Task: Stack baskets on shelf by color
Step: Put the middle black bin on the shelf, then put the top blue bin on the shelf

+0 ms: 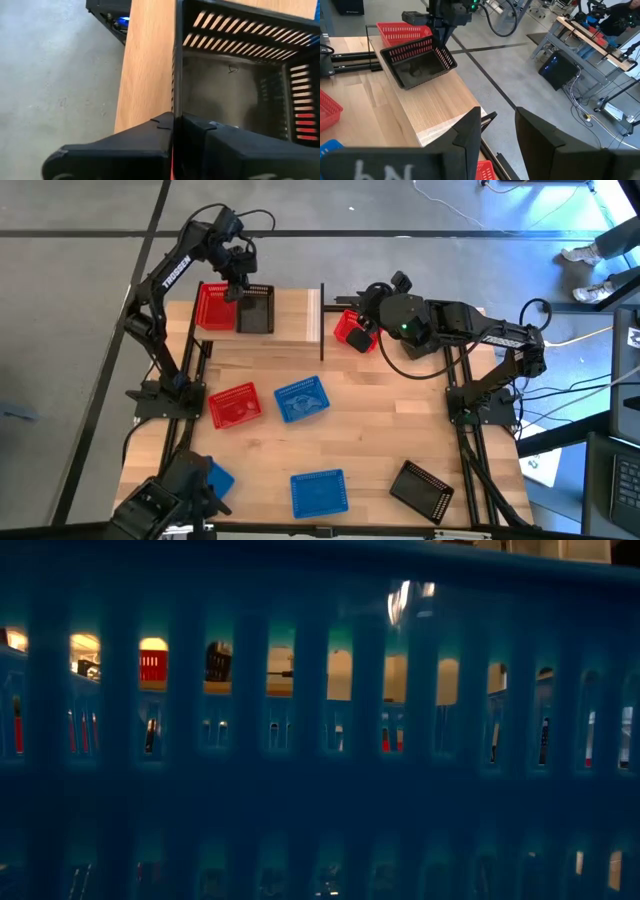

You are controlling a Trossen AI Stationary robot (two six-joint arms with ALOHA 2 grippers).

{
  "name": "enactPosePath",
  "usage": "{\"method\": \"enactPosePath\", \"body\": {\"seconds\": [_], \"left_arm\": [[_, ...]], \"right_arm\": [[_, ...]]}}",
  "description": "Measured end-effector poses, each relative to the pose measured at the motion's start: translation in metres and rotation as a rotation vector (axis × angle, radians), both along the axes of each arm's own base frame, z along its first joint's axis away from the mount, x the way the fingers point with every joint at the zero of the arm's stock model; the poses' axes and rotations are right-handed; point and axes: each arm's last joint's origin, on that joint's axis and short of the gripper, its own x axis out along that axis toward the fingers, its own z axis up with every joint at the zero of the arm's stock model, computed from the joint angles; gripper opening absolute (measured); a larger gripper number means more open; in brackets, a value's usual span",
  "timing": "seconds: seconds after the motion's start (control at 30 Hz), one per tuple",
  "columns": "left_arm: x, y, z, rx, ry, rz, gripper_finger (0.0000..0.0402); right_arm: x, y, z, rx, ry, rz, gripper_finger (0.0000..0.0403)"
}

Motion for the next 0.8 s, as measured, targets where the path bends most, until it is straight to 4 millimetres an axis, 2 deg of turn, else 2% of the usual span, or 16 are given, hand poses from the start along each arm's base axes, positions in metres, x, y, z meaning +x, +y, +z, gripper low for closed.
{"method": "enactPosePath", "body": {"seconds": [0.47,0.63,0.7,0.8], "left_arm": [[0.001,0.004,0.001,0.058,0.015,0.029,0.0054],[0.007,0.005,0.003,0.089,-0.006,0.053,0.0056],[0.01,0.002,0.007,0.081,-0.048,0.085,0.0054],[0.013,-0.013,0.021,0.073,-0.12,0.08,0.0056]], "right_arm": [[0.0,0.0,0.0,0.0,0.0,0.0,0.0118],[0.0,0.0,0.0,-0.017,0.019,0.009,0.0118],[-0.001,-0.001,0.001,-0.017,0.018,0.008,0.0118],[-0.01,-0.003,0.002,-0.005,0.047,0.017,0.0118]]}}
